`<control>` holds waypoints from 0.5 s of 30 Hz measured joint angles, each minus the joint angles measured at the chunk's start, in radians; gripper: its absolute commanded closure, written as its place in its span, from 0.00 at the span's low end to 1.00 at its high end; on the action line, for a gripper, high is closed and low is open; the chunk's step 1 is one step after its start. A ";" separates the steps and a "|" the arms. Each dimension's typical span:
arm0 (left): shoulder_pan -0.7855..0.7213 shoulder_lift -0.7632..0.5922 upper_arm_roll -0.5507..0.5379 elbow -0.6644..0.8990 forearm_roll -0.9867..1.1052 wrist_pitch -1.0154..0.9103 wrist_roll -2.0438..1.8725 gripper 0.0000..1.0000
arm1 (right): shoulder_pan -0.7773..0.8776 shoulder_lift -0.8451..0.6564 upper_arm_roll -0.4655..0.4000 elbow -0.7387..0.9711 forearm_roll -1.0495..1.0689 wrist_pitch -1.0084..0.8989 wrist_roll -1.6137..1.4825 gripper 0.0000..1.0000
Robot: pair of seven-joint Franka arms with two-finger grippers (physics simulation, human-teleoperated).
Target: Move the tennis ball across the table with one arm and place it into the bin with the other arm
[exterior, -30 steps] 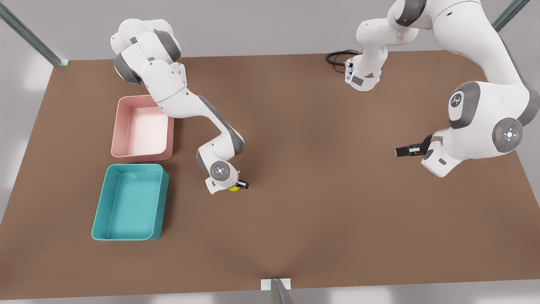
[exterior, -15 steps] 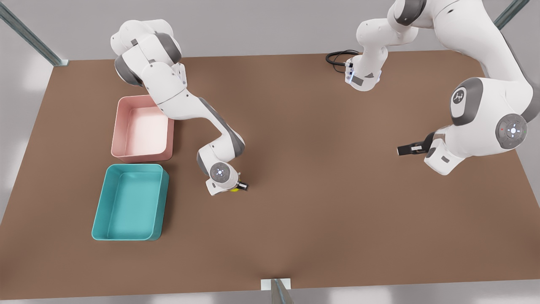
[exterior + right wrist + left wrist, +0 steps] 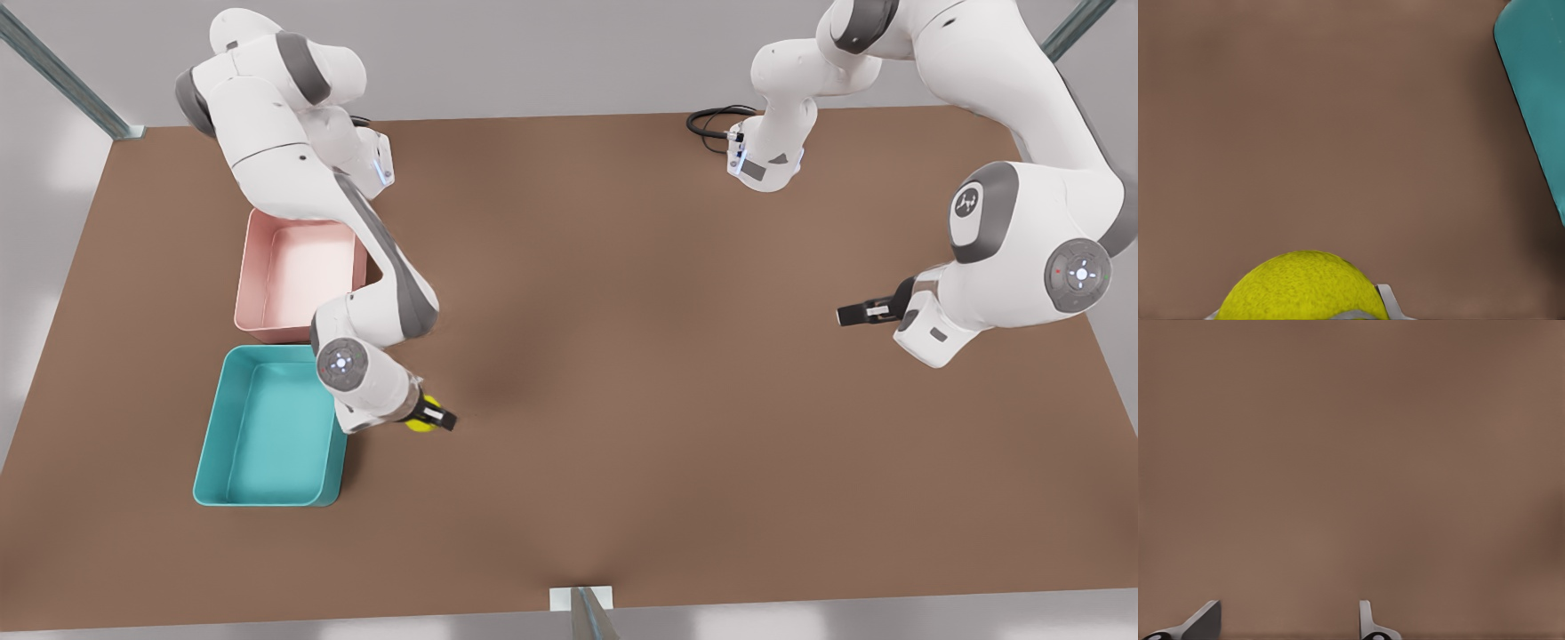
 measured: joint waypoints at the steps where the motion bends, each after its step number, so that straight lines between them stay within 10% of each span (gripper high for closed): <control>1: 0.001 -0.003 0.000 0.000 0.000 -0.001 0.000 0.00 | -0.038 -0.038 -0.001 0.001 -0.008 -0.038 -0.031 0.50; 7: -0.005 -0.009 -0.002 -0.001 0.001 -0.003 -0.002 0.00 | -0.283 -0.007 -0.072 0.006 -0.060 -0.180 -0.269 0.50; 8: -0.005 -0.010 -0.002 -0.001 0.001 -0.003 -0.003 0.00 | -0.301 0.019 -0.076 0.011 -0.068 -0.191 -0.306 0.35; 9: -0.005 -0.010 -0.002 -0.001 0.001 -0.004 -0.003 0.00 | -0.312 0.039 -0.078 0.013 -0.075 -0.199 -0.339 0.00; 15: -0.006 -0.010 -0.002 -0.001 0.002 -0.009 -0.005 0.00 | -0.318 0.072 -0.076 0.044 -0.087 -0.230 -0.503 0.00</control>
